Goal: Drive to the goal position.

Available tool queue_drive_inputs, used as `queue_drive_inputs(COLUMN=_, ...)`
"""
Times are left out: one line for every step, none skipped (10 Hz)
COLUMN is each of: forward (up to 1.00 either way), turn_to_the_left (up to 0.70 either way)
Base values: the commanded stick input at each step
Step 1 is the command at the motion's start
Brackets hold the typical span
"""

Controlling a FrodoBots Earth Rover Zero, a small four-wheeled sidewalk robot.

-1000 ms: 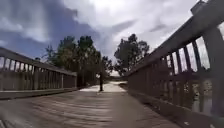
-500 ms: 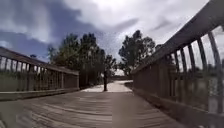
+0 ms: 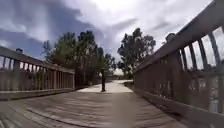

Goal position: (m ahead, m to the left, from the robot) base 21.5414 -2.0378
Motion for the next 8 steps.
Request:
queue_drive_inputs(forward=0.85, turn_to_the_left=0.0)
queue_drive_inputs(forward=0.85, turn_to_the_left=0.0)
queue_drive_inputs(forward=0.85, turn_to_the_left=0.0)
queue_drive_inputs(forward=0.85, turn_to_the_left=0.0)
queue_drive_inputs(forward=0.85, turn_to_the_left=0.0)
queue_drive_inputs(forward=0.85, turn_to_the_left=0.0)
queue_drive_inputs(forward=0.85, turn_to_the_left=0.0)
queue_drive_inputs(forward=0.85, turn_to_the_left=0.0)
